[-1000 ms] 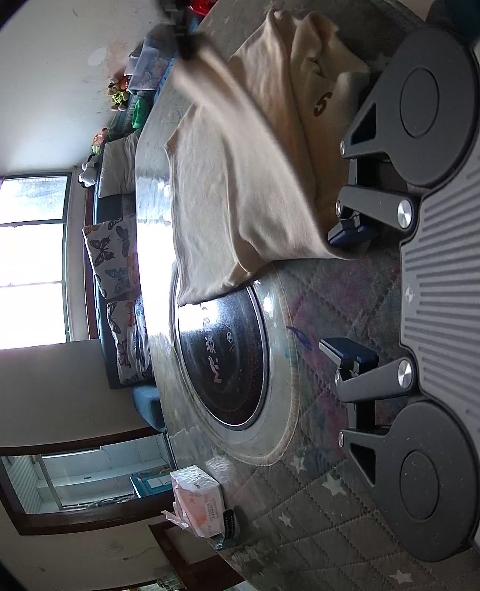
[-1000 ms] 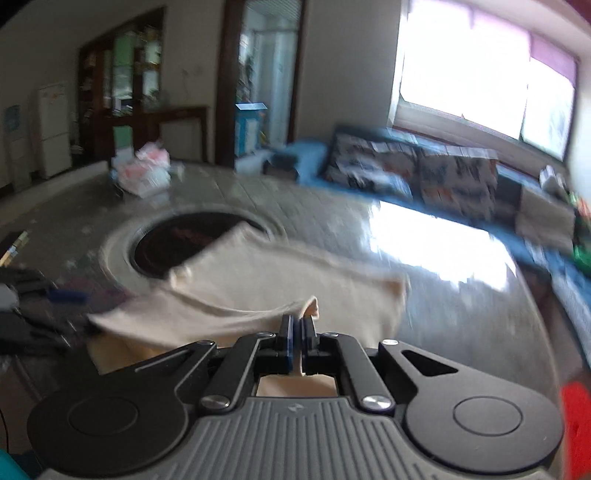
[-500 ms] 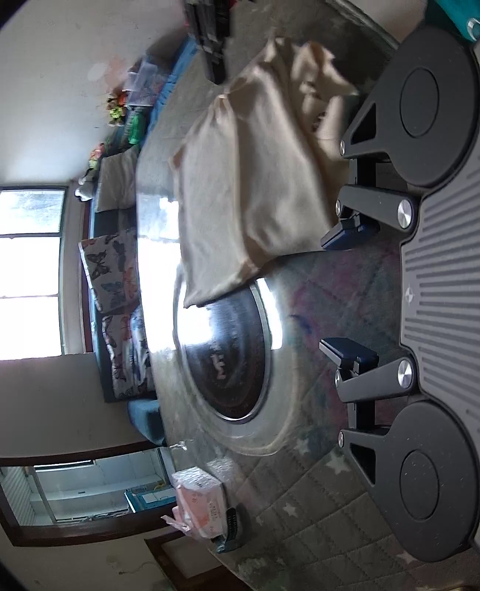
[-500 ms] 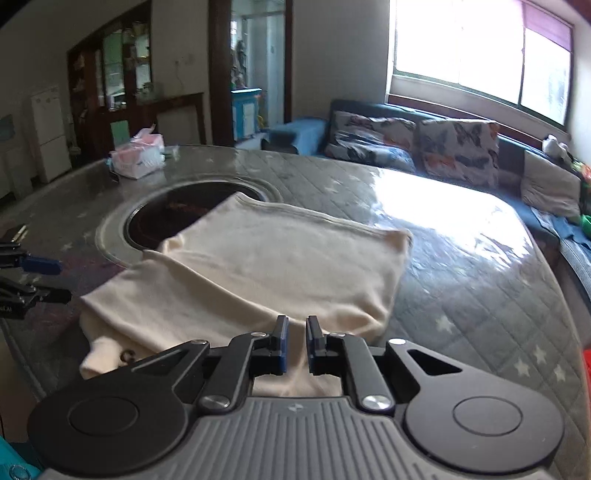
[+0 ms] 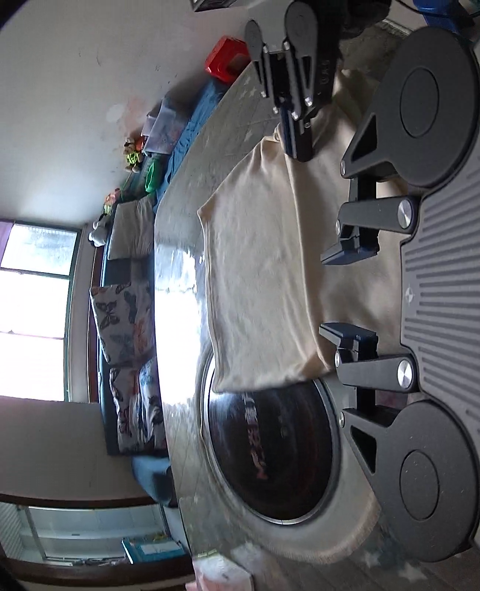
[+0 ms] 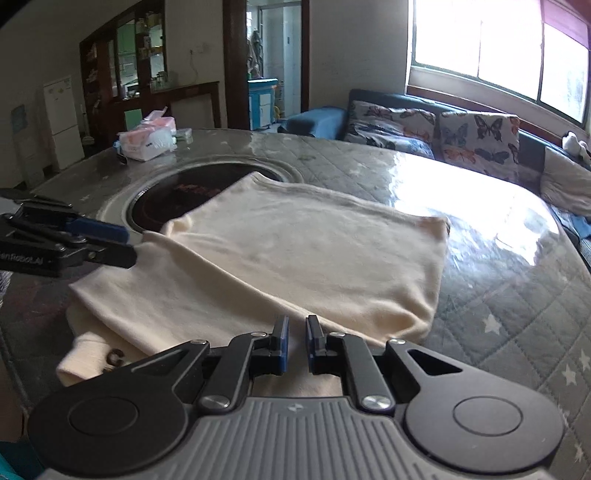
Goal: Fold clothes
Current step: 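Smooth the folded sweatshirt with the right gripper while the left gripper hovers nearby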
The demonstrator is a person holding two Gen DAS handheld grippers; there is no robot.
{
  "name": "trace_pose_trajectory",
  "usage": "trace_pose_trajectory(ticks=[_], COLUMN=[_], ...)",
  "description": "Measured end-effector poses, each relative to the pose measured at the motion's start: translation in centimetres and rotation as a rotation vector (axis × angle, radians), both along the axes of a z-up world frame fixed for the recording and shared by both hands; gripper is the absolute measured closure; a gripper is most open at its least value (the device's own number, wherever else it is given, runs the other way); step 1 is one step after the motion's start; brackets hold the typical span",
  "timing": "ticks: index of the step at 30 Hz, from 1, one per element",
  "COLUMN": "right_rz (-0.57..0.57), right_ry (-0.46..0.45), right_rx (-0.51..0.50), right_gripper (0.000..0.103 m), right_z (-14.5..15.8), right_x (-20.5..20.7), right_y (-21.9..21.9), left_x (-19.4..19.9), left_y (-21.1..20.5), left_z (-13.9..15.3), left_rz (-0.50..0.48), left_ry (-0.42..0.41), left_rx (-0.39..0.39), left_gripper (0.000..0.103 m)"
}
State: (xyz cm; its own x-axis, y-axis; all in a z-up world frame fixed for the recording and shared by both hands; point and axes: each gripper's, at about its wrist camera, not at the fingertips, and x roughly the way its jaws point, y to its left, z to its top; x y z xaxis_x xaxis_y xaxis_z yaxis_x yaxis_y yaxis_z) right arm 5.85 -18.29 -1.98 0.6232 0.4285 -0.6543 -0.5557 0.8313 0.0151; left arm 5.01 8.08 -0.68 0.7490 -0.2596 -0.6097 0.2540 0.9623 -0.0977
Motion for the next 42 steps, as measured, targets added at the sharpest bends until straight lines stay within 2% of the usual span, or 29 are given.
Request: trace_pose_trajectory(ticks=[4, 7, 10, 14, 16, 21, 23, 27, 31, 35, 42], right_rz=[0.0, 0.006, 0.008, 0.02, 0.022, 0.024, 0.029, 0.041, 0.048, 0.025, 0.032], right_ry=[0.009, 0.008, 0.006, -0.016, -0.017, 0.006, 0.001, -0.012, 0.005, -0.009, -0.004], right_rx=[0.006, -0.002, -0.004, 0.001, -0.002, -0.029, -0.032, -0.033, -0.044, -0.025, -0.037], right_gripper=[0.093, 0.093, 0.093, 0.091, 0.085, 0.083, 0.083, 0.082, 0.082, 0.082, 0.082], right_z=[-0.1, -0.1, 0.0, 0.9, 1.0, 0.3, 0.6, 1.2, 0.5, 1.0, 0.6], right_x=[0.0, -0.1, -0.1, -0.9, -1.2, -1.8, -2.4, -3.5, -4.3, -4.9, -5.1], right_y=[-0.3, -0.3, -0.3, -0.3, -0.4, -0.7, -0.9, -1.3, -1.7, -2.4, -2.6], left_x=[1.4, 1.3, 1.2, 0.5, 0.9, 1.1, 0.5, -1.2, -2.9, -4.6, -8.3], left_y=[0.9, 1.6, 2.4, 2.0, 1.4, 0.2, 0.1, -0.7, -1.2, -0.9, -1.0], left_z=[-1.1, -1.4, -1.3, -0.3, -0.6, -1.2, -0.8, 0.0, -0.2, -0.2, -0.2], left_rz=[0.039, 0.052, 0.081, 0.066, 0.057, 0.041, 0.032, -0.019, -0.072, -0.105, -0.213], left_ry=[0.033, 0.025, 0.043, 0.001, 0.001, -0.01, -0.019, -0.051, -0.044, -0.043, -0.081], left_rx=[-0.021, -0.005, -0.027, -0.027, -0.007, 0.069, 0.074, 0.091, 0.119, 0.157, 0.288], left_gripper=[0.067, 0.065, 0.064, 0.066, 0.066, 0.065, 0.065, 0.065, 0.065, 0.063, 0.056])
